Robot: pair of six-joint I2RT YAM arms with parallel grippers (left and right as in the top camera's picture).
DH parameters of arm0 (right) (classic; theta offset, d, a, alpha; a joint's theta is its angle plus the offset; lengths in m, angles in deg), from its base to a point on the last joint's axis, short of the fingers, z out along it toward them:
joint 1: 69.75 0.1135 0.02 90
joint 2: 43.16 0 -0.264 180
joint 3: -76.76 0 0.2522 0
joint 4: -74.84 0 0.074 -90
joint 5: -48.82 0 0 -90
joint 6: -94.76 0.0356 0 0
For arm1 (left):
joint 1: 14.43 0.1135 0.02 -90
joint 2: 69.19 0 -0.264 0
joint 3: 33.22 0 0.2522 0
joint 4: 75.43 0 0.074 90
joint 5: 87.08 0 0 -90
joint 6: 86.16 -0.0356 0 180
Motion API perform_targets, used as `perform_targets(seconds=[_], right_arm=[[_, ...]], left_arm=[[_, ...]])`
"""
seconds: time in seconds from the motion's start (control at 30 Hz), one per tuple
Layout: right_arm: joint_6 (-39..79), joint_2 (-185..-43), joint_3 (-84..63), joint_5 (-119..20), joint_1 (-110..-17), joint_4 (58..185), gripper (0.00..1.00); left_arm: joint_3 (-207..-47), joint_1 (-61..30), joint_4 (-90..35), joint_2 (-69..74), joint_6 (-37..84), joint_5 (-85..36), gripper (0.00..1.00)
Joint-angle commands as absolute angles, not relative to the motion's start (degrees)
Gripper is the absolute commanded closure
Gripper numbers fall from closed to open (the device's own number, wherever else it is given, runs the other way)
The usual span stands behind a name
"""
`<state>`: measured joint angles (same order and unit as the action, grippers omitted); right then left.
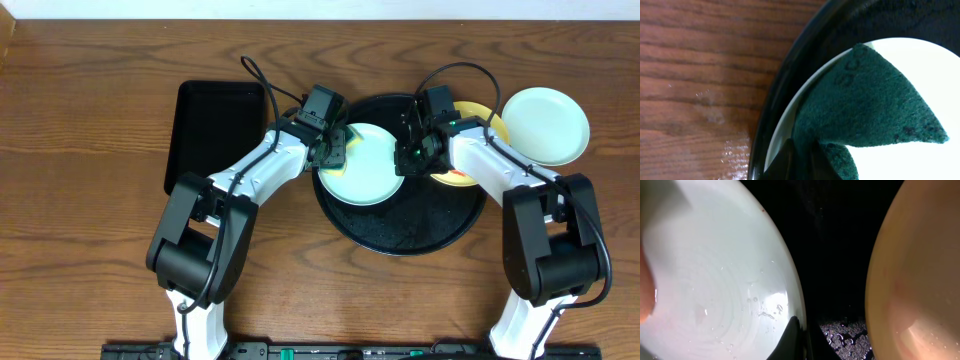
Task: Clean dirty plates on tray and stack at the side
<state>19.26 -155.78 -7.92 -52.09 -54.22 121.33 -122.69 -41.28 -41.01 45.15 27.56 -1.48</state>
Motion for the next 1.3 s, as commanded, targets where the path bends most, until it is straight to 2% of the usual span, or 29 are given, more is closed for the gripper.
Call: perform_targets(seconds=[0.0, 0.4, 0.6, 0.77, 0.9, 1.1, 1.27], right_arm=[[18.8, -157.4, -7.4, -50.4, -53.9, 122.3, 0.99], [18.8, -157.4, -7.4, -50.4, -53.9, 122.6, 0.99], [18.8, -157.4, -7.4, -50.4, -53.9, 122.4, 0.99], [18.8, -157.4, -7.4, -50.4, -53.9, 122.4, 0.99], [18.8, -157.4, -7.4, -50.4, -53.9, 122.5, 0.99], [18.8, -157.4, -7.4, -50.4, -53.9, 122.5, 0.99], [18.8, -157.4, -7.4, -50.4, -53.9, 122.1, 0.99]], left_arm=[[-122.5, -39.5, -42.5, 45.2, 26.3, 7.3, 0.92], [-122.6, -41.5, -45.0, 34.9, 27.0, 5.6, 0.93], [-122.5, -43.0, -43.2, 35.0, 27.1, -5.9, 0.93], [-121.6, -45.7, -41.4, 36.7, 29.1, -7.0, 0.93], [-120.6, -46.7, -41.4, 39.0, 27.8, -1.0, 0.93], [-120.3, -47.9, -40.9, 41.5, 25.8, 20.7, 0.93], [-120.3, -49.5, -41.2, 41.6, 24.1, 22.1, 0.93]])
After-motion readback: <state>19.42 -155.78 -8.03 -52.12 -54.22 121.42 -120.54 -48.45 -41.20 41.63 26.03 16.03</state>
